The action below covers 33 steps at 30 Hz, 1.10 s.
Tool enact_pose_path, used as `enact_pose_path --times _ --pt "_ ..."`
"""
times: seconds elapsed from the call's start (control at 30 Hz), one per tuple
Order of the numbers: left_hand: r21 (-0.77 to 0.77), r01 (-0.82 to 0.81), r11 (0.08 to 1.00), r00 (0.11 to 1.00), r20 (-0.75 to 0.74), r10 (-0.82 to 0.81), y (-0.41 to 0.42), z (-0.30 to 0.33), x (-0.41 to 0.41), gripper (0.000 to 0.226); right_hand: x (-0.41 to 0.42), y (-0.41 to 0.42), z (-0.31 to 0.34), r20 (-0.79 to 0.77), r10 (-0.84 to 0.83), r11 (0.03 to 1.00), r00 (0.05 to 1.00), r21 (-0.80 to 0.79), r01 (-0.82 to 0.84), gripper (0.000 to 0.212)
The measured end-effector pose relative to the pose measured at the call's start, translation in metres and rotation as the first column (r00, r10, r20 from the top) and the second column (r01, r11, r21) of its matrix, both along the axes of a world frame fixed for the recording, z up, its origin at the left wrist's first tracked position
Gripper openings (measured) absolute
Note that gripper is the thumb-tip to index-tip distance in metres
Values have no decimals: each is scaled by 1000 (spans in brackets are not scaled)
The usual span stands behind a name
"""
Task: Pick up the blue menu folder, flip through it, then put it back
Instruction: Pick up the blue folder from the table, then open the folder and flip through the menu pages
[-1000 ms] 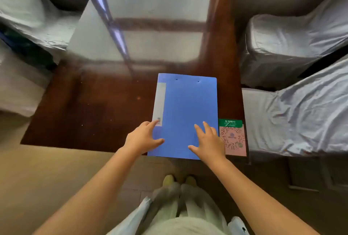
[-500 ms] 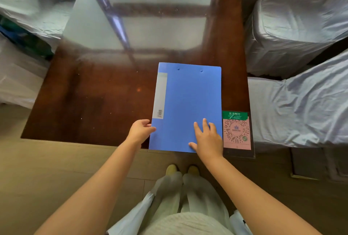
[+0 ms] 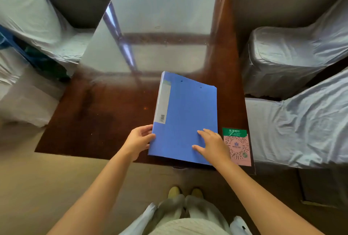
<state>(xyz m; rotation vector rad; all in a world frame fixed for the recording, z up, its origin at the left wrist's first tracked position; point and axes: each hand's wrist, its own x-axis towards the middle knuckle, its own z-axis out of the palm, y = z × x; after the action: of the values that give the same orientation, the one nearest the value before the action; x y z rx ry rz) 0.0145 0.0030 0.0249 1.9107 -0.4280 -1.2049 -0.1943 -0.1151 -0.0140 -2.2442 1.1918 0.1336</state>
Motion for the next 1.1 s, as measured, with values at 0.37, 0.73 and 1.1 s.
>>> enact_pose_path --times 0.37,0.73,1.1 --pt "-425 -58 903 994 -110 12 -5 78 23 40 -22 -84 108 468 -472 844 747 485 229 56" --pt "-497 470 729 869 402 -287 -35 144 4 111 -62 -100 176 781 -466 853 415 522 -24 36" --pt "-335 629 702 592 791 -153 -42 132 -20 83 -74 -87 184 845 -434 880 313 472 -54 47"
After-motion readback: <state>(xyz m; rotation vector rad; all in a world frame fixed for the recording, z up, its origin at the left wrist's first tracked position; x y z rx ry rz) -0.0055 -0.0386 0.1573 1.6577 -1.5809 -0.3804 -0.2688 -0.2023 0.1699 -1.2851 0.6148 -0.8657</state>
